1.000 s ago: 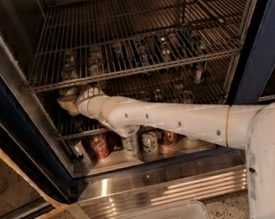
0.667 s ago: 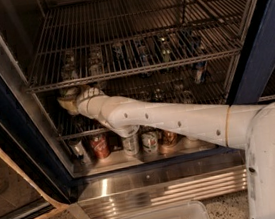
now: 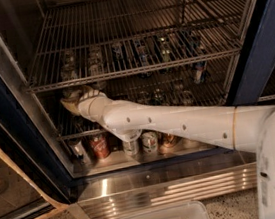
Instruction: Pick 7up can from middle shelf of fridge
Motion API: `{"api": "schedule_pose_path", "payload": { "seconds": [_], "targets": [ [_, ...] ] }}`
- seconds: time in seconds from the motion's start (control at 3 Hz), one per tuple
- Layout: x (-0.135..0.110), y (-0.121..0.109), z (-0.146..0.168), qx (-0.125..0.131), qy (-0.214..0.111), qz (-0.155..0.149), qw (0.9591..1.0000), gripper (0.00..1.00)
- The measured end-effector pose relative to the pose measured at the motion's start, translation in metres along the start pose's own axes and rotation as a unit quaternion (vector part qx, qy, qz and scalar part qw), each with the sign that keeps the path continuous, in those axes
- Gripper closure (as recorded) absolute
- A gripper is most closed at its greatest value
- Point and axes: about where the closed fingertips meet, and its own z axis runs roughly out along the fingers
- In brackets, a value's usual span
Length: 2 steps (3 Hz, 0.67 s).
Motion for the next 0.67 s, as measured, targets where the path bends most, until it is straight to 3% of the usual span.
{"api": "schedule_pose_path", "payload": {
  "seconds": [0.33, 0.67],
  "targets": [
    [-0.005, 0.010, -0.035, 0.017, 0.012, -0.010, 0.9997, 1.00],
    [-0.009, 0.036, -0.065, 0.015, 0.031, -0.014, 0.9993, 1.00]
  ]
}}
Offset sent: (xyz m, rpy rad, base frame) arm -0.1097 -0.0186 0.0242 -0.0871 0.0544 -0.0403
